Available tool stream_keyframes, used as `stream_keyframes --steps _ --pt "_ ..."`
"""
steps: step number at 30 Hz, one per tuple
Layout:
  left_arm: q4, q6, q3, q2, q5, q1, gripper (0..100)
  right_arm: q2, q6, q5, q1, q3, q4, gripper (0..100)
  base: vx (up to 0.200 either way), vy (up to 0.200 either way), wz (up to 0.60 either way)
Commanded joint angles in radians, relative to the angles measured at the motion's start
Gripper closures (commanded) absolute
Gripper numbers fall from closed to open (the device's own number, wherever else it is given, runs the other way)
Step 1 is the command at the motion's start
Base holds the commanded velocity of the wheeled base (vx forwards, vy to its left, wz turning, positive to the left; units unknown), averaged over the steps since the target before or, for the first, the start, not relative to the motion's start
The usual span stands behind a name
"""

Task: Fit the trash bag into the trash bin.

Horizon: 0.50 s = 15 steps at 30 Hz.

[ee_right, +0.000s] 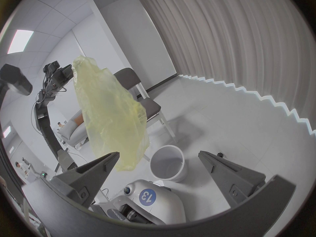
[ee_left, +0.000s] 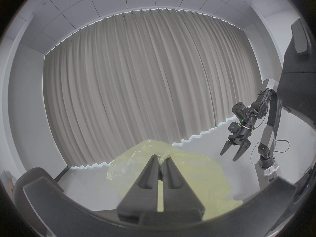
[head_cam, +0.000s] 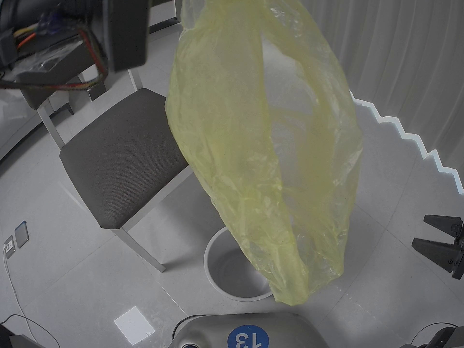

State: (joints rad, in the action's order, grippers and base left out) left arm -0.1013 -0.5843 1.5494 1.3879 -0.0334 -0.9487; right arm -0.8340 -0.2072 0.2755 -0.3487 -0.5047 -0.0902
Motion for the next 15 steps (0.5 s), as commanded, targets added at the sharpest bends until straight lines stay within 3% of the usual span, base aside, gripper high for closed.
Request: stream_keyframes --steps 1,5,6,15 --pt "0.002 0.000 0.005 0.008 0.007 0.001 100 0.015 0.000 -0.002 -0.044 0.020 -0.002 0 0.000 0.000 0.00" --pt "0.006 0.001 0.006 0.036 0.055 0.005 100 0.010 0.000 -0.004 -0.075 0.031 -0.008 0 0.000 0.000 0.00" --pt "0.035 0.004 0.006 0.056 0.104 0.005 100 -0.004 0.000 -0.006 -0.090 0.034 -0.009 0 0.000 0.000 0.00" --pt "0.097 0.001 0.031 0.092 0.118 -0.001 100 -0.080 -0.014 -0.010 -0.092 0.040 -0.048 0 0.000 0.000 0.00"
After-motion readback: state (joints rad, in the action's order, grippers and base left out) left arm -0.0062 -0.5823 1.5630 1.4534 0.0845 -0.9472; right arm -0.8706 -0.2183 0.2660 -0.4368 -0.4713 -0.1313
